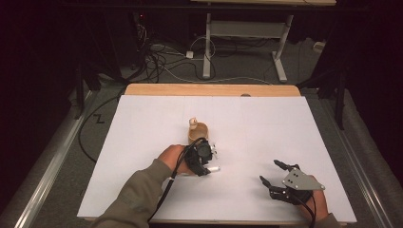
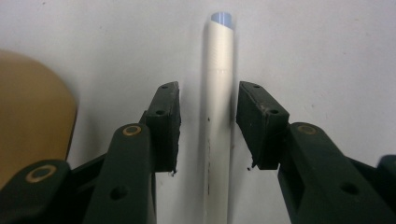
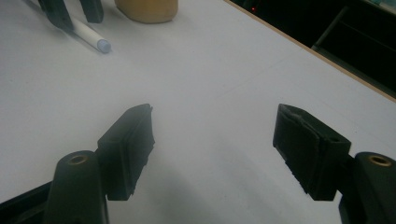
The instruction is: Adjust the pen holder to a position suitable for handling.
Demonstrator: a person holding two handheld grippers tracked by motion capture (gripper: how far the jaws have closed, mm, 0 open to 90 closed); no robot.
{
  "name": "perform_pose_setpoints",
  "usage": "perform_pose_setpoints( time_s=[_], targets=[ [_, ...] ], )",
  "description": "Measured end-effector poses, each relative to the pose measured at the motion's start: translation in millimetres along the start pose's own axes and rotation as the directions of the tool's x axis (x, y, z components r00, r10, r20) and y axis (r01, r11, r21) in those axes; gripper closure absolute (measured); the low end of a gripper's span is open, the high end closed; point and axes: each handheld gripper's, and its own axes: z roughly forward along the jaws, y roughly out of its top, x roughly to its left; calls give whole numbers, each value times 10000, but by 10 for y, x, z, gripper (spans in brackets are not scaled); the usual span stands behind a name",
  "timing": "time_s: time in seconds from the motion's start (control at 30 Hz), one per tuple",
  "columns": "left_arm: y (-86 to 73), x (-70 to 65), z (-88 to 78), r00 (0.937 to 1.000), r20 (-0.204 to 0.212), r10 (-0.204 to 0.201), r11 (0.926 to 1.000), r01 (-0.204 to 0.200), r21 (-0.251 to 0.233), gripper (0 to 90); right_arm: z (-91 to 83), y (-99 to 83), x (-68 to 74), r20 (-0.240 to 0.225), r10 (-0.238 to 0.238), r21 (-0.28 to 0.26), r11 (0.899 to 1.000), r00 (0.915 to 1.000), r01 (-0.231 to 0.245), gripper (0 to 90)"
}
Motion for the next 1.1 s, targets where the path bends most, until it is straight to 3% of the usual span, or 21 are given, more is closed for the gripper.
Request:
perform_pose_setpoints(
  time_s=[0.1, 0.3, 0.43, 0.73, 0.9, 1.1],
  targets=[
    [45, 17, 0, 10000, 6, 15, 10000, -15, -85, 617, 5, -5, 0, -19, -10, 20, 10000, 10000, 10, 288],
    [107, 24, 13, 9998, 186, 9, 9998, -13, 219, 671, 6, -1, 8, -63, -46, 36, 10000, 10000, 46, 287],
    [92, 33, 16, 9993, 349, -114, 9999, 110, 97, 743, 6, -2, 8, -88, -50, 39, 10000, 9999, 50, 288],
    [58, -8, 5, 9998, 141, -124, 9998, 125, -126, 751, -7, -1, -1, -27, -13, -6, 10000, 10000, 13, 288],
    [-45, -44, -80, 9997, -97, -211, 9969, 203, -756, 752, -8, 0, -3, -16, -16, -22, 10000, 10000, 16, 287],
    [-214, -148, -315, 9952, -886, -425, 9790, 238, -2023, 752, -9, 1, -1, 21, 22, -8, 10000, 10000, -22, 287]
  ],
)
